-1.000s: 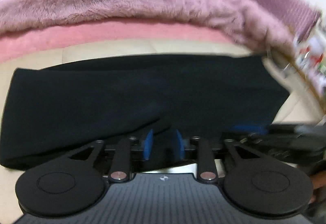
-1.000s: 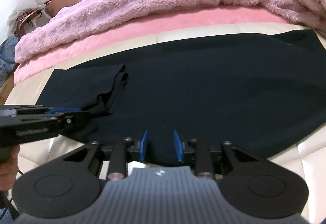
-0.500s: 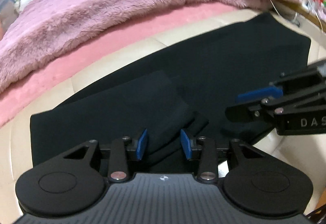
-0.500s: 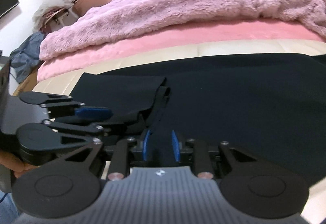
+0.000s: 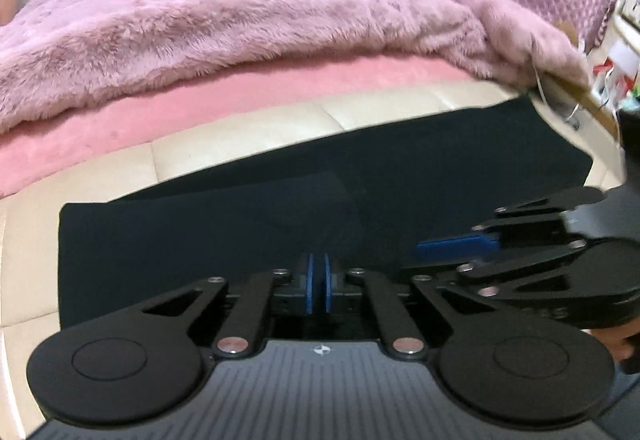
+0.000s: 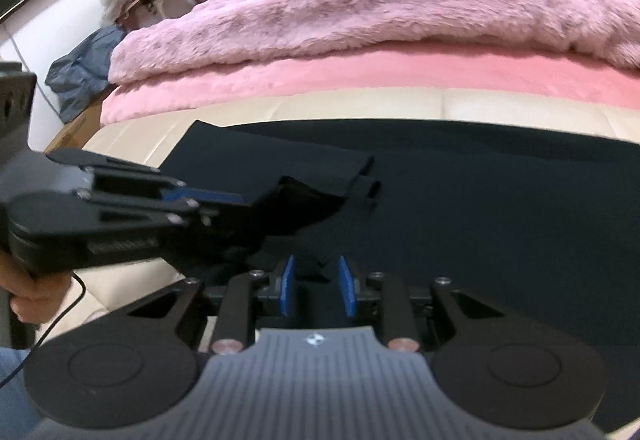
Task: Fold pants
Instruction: 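Pinch the folded edge with the right gripper while the left gripper releases and smooths the pants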
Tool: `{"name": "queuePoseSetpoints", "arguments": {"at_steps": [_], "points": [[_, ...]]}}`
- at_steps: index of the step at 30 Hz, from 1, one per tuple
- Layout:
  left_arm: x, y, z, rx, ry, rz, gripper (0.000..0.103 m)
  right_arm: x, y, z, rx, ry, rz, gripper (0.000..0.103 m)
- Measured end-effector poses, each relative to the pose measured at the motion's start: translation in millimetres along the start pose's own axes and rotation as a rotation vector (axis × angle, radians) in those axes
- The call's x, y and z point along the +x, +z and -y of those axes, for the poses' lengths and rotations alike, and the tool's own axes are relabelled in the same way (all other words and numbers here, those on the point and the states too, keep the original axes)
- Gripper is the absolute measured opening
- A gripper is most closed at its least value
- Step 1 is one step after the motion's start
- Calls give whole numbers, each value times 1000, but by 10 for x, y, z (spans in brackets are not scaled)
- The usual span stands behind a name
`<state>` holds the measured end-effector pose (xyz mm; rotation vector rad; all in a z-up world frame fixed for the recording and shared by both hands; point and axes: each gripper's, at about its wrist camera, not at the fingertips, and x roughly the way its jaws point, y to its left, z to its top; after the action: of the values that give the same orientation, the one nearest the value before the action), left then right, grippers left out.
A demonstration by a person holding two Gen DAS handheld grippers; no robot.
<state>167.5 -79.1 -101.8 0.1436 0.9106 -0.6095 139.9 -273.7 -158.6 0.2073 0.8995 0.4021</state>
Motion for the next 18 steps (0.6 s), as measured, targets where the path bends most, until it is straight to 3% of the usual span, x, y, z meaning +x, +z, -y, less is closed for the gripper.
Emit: {"name": "queuePoseSetpoints", "arguments": {"at_steps": [4, 5, 6, 7, 11, 13, 18], "points": [[-122, 83, -52, -14, -4, 26, 2, 172, 101, -50, -19, 6, -33, 21], [-142, 104, -62, -16, -8, 29, 2, 191, 105, -63, -22, 5, -47, 17], [-150, 121, -60, -8, -14, 29, 2, 200, 108, -75, -25, 7, -56, 4], [-152, 131, -45, 10, -24, 24, 2, 191, 99, -87, -29, 9, -61, 0], [-63, 94, 69, 112, -36, -40, 6, 89, 13, -88, -40, 26, -76, 0], [-26, 34, 102, 145, -21, -52, 21, 82, -50, -84, -47, 30, -101, 0], [18, -65, 164, 227, 16, -68, 42, 85, -132, -74, -47, 37, -125, 0]]}}
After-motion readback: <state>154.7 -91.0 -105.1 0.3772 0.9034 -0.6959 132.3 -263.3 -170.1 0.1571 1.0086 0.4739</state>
